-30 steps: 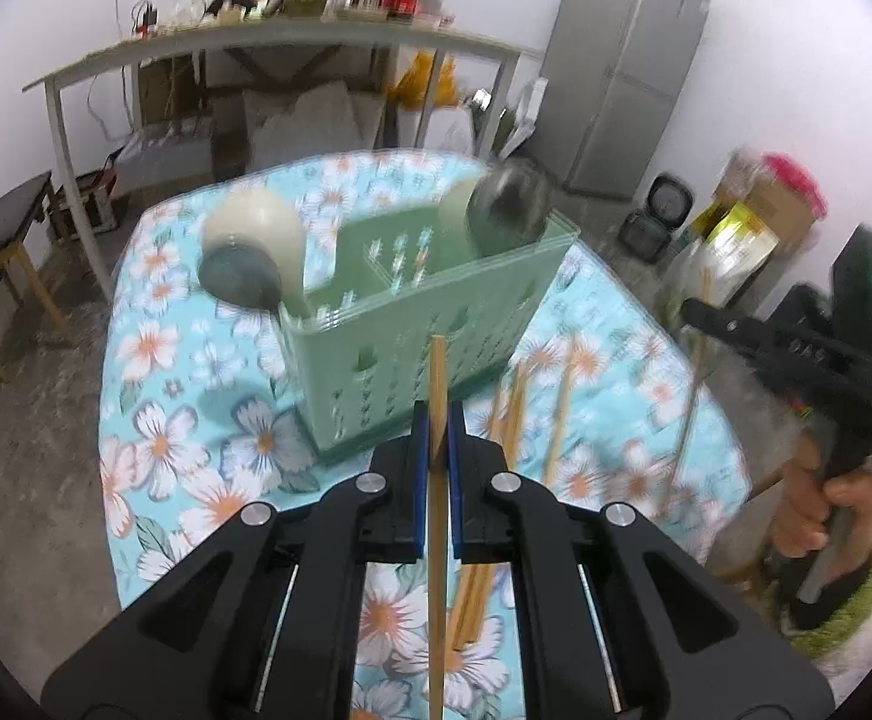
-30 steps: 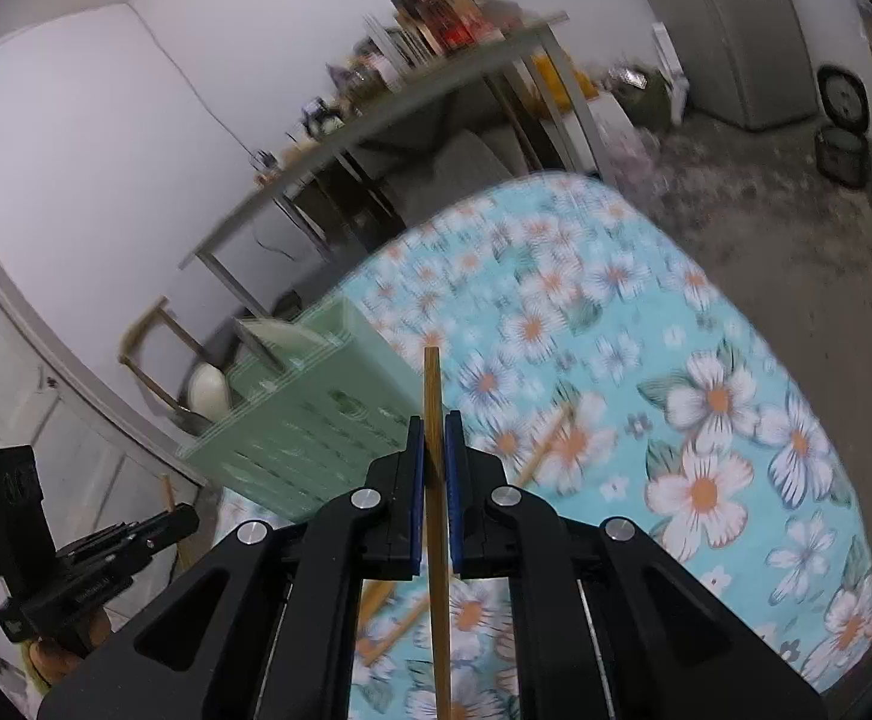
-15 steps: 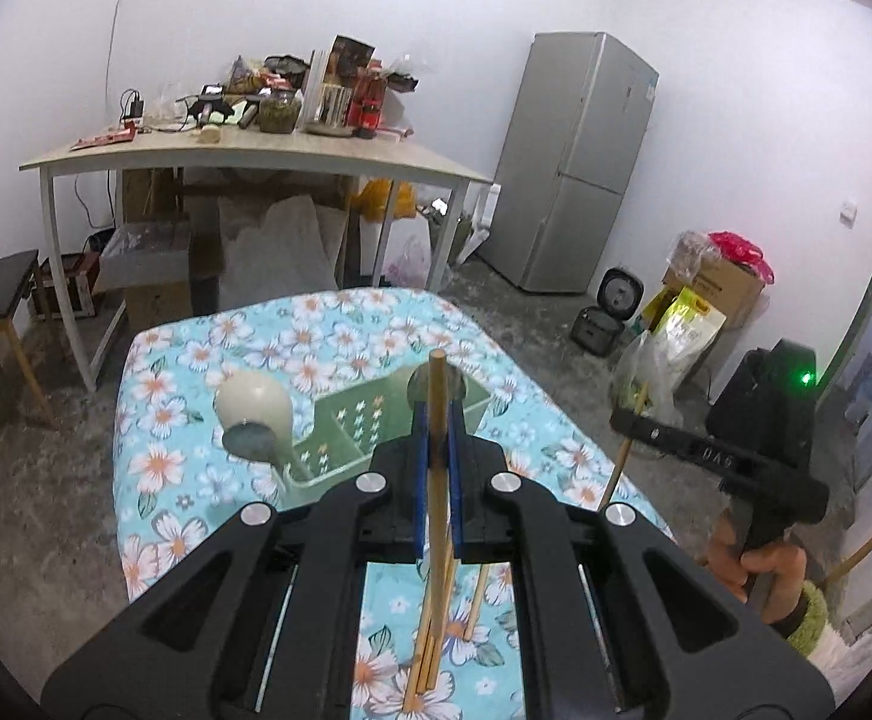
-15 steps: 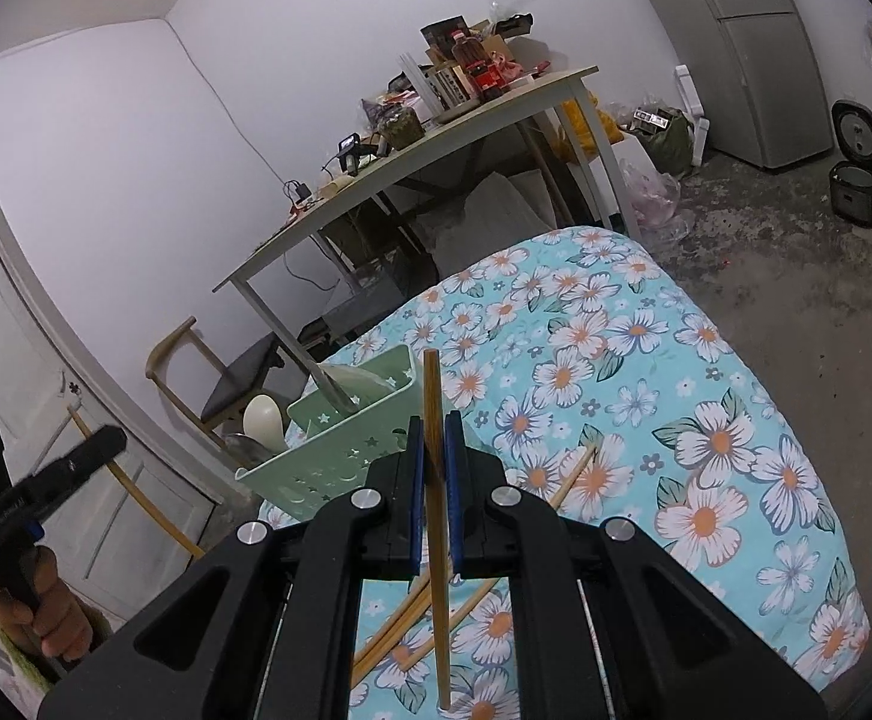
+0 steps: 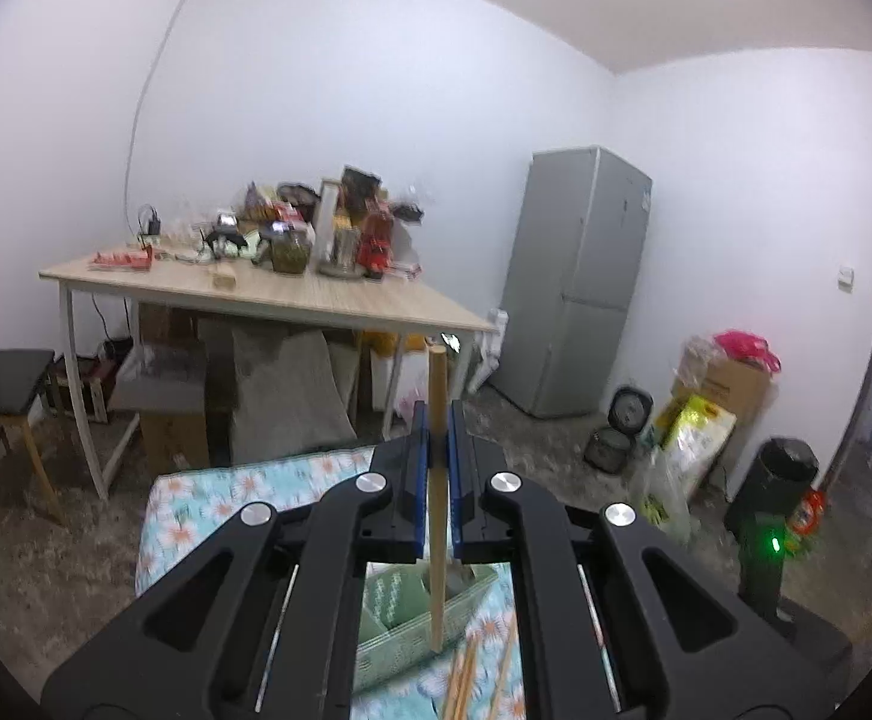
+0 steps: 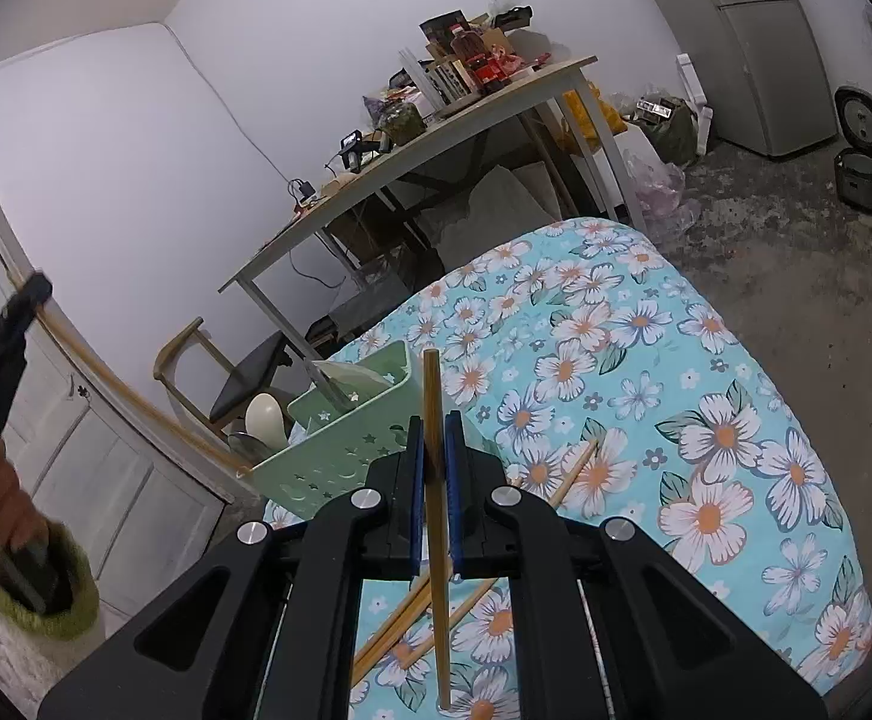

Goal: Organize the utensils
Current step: 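Drop the chopstick into the green holder with the left tool while the right tool raises its chopstick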

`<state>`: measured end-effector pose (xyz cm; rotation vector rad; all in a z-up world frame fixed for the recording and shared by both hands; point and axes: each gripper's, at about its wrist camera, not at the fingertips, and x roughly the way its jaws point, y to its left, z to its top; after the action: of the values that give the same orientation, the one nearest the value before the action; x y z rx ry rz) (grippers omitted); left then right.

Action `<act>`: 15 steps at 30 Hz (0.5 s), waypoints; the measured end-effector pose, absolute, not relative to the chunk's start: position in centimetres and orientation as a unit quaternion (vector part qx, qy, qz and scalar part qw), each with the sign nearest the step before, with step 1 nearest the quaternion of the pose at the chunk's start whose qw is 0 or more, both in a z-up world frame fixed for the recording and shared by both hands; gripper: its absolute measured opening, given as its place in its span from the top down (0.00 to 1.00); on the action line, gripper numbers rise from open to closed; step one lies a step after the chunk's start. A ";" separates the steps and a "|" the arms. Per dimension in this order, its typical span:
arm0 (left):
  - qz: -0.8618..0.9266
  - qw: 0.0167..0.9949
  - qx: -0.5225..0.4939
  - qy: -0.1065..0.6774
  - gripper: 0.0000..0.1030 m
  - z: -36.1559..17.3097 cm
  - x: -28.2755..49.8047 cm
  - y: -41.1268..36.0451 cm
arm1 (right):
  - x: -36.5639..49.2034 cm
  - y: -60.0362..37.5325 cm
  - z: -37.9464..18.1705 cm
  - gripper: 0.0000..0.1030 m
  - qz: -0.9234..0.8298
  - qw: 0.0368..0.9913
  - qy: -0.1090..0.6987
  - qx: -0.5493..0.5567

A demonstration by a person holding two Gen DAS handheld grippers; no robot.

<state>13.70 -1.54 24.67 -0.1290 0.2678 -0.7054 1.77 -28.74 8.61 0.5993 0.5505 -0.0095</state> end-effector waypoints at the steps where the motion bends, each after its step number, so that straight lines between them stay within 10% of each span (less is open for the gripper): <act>1: -0.339 0.930 -0.062 0.126 0.95 25.0 14.0 -1.7 | 1.8 -28.8 8.6 0.93 -0.005 0.918 0.268 0.292; 15: -0.300 0.935 -0.062 0.181 0.95 19.4 21.4 -4.5 | 2.4 -29.5 7.4 0.93 -0.003 0.912 0.280 0.301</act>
<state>21.39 -4.47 19.36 -0.1276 0.3703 -0.6128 2.40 -29.50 7.44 0.6197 0.5762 -0.0066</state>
